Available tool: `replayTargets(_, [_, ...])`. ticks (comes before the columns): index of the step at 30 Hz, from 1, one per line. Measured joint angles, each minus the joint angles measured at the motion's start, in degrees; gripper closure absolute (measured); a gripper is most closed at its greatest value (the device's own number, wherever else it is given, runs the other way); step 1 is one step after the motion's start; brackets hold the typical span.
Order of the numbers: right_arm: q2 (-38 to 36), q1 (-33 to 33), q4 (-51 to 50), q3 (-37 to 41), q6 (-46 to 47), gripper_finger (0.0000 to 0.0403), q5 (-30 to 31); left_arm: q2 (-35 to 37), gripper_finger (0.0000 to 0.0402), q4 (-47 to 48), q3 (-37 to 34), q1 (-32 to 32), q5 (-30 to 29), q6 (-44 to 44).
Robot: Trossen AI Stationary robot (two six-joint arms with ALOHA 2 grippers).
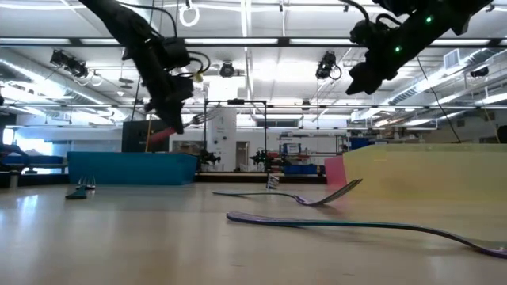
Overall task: Sort silverware by color (type)
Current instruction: Put the bottom right pink fork into the blue bin
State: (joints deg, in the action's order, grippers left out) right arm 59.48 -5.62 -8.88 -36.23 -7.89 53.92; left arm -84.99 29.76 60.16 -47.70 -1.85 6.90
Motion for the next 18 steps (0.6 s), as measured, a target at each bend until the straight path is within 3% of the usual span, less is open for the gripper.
replayTargets(11, [0.0,-3.4,8.5,0.0,-10.3,0.0302,-1.7,-0.1,0.0366,2.4,0.0,-6.8,-1.2,3.2])
replayTargets(18, [0.0,-6.1,20.2,0.0,-17.0,0.0302,-9.2,-2.1,0.0366,3.8,0.0,-9.0,-1.2,2.7])
